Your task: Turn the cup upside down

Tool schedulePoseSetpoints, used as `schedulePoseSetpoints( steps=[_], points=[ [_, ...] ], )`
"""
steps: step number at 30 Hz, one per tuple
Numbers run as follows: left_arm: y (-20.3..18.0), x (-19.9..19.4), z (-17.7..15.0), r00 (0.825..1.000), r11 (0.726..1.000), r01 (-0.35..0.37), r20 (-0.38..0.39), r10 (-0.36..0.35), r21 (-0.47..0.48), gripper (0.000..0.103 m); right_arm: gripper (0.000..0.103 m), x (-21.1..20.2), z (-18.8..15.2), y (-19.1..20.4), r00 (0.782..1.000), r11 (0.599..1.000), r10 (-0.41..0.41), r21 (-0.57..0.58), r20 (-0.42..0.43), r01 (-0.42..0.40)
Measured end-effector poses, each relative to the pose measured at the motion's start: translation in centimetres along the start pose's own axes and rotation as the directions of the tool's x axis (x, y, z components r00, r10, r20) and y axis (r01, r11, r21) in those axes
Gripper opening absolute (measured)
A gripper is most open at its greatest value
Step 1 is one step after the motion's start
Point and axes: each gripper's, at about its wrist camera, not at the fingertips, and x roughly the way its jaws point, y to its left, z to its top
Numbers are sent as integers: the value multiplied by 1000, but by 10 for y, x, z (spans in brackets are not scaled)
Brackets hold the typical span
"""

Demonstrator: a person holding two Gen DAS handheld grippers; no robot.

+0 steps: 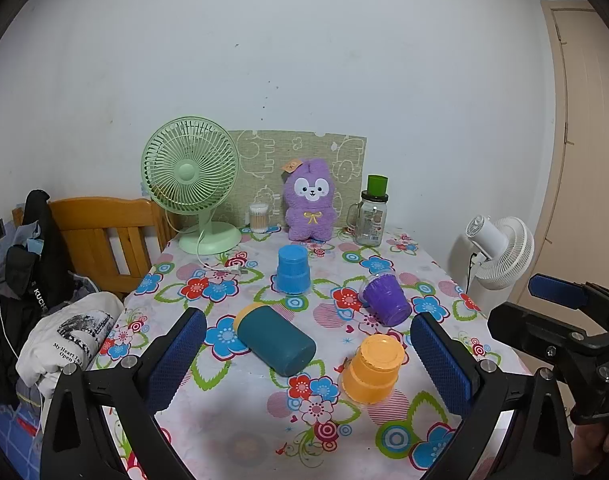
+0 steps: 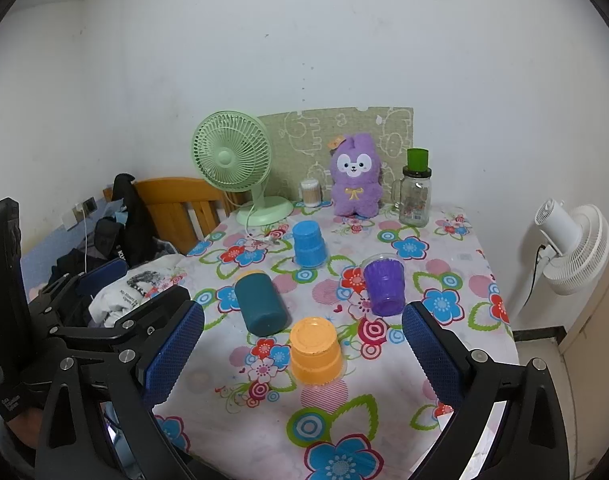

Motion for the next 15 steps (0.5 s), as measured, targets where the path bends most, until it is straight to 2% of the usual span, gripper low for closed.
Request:
schedulePoseSetpoints(
  steps=[15],
  points=[
    [1,0,1,1000,1000,0,0,0,1,103,100,1,0,2,1000,1000,4,-2,-1,-4]
  ],
)
